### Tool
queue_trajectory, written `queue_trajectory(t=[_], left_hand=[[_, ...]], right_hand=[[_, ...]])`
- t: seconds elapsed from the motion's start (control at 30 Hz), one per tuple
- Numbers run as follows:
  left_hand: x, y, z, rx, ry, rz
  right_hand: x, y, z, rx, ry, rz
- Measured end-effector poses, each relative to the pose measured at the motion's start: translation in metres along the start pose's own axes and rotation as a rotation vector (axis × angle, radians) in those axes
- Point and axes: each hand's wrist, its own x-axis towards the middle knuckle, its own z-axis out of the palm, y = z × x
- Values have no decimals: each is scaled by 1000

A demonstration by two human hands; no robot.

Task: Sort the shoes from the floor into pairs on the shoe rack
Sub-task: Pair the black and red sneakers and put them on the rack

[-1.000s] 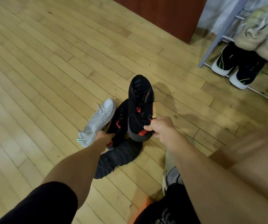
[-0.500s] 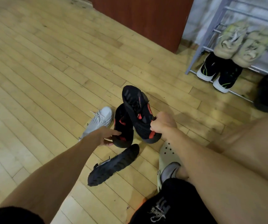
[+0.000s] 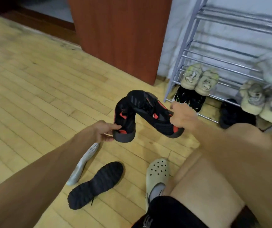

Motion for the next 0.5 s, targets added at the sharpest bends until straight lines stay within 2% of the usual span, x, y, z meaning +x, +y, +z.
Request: queue_trajectory(t=[0.37, 0.5], left_hand=[[23, 119, 106, 73, -80, 190], [43, 162, 144, 114, -93, 253]], right_hand=[[32, 116, -72, 153, 103, 230], [51, 159, -83, 328, 159, 330]])
